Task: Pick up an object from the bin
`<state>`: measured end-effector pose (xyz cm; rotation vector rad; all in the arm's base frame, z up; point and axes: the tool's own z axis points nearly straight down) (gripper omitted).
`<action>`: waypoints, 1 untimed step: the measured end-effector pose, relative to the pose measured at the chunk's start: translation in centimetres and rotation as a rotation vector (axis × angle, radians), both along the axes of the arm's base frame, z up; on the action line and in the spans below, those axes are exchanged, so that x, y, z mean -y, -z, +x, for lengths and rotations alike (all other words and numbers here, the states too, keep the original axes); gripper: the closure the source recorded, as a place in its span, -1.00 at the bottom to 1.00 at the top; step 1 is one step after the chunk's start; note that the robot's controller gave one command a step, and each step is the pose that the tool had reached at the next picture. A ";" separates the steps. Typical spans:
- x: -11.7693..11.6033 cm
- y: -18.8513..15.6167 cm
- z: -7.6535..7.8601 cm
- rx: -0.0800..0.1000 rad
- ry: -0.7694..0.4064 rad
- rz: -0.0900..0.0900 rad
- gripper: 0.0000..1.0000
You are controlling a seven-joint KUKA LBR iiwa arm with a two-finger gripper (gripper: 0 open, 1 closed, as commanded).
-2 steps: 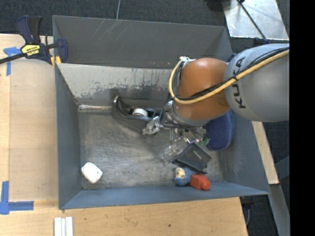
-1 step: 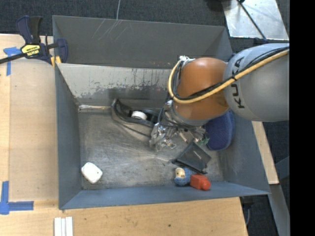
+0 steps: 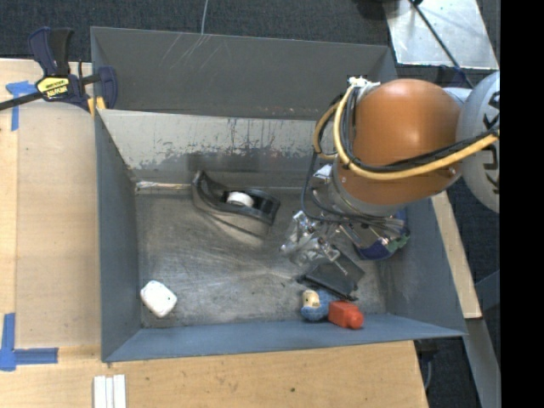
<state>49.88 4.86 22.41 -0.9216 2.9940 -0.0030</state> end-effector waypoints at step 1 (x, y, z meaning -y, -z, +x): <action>6.7 5.6 4.9 -0.007 -0.077 -0.003 1.00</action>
Offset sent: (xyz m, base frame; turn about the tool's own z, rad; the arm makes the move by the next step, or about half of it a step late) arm 0.0477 -0.0615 -0.0530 -0.0848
